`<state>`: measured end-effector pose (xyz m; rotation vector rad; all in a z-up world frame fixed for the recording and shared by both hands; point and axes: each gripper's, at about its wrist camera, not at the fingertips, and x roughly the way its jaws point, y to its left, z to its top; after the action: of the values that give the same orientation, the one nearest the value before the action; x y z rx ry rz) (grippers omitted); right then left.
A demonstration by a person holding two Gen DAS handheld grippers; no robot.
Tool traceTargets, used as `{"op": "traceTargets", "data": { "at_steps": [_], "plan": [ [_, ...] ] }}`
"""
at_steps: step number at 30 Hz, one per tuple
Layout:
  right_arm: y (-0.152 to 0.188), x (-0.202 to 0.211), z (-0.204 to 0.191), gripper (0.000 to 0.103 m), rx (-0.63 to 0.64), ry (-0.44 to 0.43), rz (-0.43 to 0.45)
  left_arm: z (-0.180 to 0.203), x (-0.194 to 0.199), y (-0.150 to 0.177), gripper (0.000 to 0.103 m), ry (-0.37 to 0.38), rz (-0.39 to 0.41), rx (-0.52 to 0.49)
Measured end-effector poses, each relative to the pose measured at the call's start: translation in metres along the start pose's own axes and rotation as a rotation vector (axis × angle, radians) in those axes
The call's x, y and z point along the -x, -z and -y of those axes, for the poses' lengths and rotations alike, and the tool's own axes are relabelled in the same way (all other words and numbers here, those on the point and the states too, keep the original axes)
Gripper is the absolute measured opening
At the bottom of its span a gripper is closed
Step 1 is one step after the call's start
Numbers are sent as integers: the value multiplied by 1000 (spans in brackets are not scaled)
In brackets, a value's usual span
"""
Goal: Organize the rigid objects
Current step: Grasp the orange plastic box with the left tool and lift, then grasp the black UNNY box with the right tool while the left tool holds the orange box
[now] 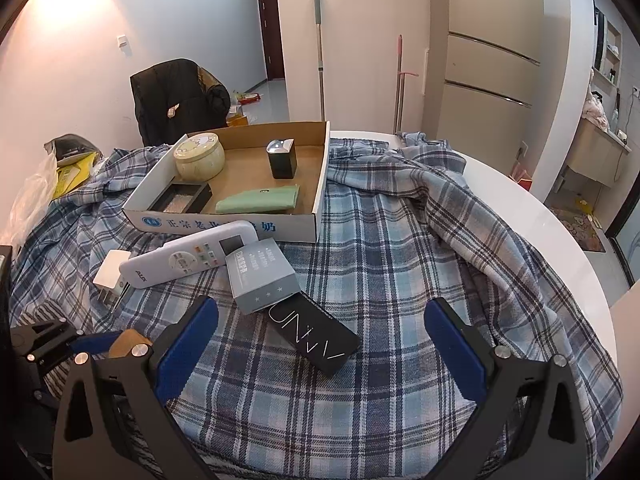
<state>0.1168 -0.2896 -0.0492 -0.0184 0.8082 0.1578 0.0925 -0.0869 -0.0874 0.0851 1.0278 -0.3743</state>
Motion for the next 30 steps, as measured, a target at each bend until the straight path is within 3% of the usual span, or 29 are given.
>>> {"op": "traceTargets", "data": {
  "at_steps": [3,7,14,18,30],
  "plan": [
    [0,0,1,103,0,-2,2,-5,9,2,67,-24,35,12],
    [-1,2,1,103,-1,-5,6,-7,9,3,67,-51,23,11],
    [-1,3,0,103,2,-5,6,-5,7,-7,67,-14,43,37],
    [-1,3,3,103,-4,-3,5,-6,0,-5,67,-11,10,38],
    [-2,-3,7,103,-27,-16,-14,4,0,-2,62,-46,19,-16]
  ]
}}
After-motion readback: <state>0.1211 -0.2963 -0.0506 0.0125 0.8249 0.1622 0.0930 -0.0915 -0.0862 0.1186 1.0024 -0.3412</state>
